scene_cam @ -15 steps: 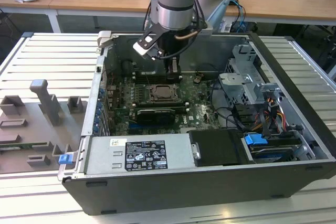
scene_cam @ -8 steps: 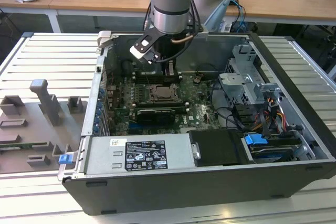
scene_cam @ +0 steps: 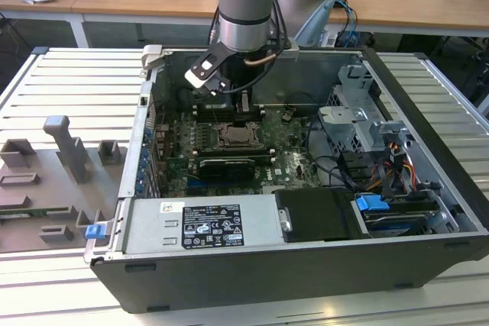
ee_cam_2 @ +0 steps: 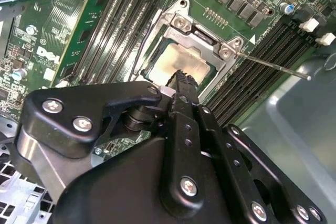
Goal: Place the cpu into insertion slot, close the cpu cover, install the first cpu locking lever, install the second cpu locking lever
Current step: 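Close the cpu cover, then install the first cpu locking lever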
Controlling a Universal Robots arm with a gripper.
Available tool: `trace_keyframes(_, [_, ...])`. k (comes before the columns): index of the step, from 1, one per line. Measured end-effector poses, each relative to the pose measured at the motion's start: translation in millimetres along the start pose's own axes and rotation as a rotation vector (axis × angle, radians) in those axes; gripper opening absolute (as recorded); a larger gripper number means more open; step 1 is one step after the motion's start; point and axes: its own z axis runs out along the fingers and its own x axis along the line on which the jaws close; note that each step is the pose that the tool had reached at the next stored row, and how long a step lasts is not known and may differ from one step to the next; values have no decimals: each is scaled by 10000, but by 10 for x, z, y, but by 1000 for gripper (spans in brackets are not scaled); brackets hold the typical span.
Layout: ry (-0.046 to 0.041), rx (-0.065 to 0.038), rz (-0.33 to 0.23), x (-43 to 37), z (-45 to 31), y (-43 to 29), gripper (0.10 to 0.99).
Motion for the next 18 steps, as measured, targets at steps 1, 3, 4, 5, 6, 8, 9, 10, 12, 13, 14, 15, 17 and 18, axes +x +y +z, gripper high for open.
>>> trace_keyframes(1, [1, 0, 2, 0, 3, -2, 106])
trace_keyframes(3, [3, 0, 1, 0, 8, -5, 106])
trace_keyframes(4, [3, 1, 1, 0, 10, -7, 106])
trace_keyframes(5, [4, 0, 1, 0, 11, -8, 106])
trace_keyframes(6, [4, 0, 1, 1, 11, -9, 106])
trace_keyframes(8, [5, -1, 2, 1, 12, -13, 106])
trace_keyframes(9, [5, 0, 0, 1, 12, -16, 106])
trace_keyframes(10, [4, 0, 1, 1, 11, -17, 106])
trace_keyframes(12, [2, 1, 1, 1, 3, -17, 106])
trace_keyframes(13, [4, 0, 1, 1, -10, -17, 106])
trace_keyframes(14, [4, 0, 1, 1, -20, -16, 106])
trace_keyframes(15, [5, 0, 1, 2, -35, -16, 106])
trace_keyframes(17, [5, 0, 1, 2, -66, -15, 106])
trace_keyframes(18, [5, -1, 1, 2, -71, -15, 106])
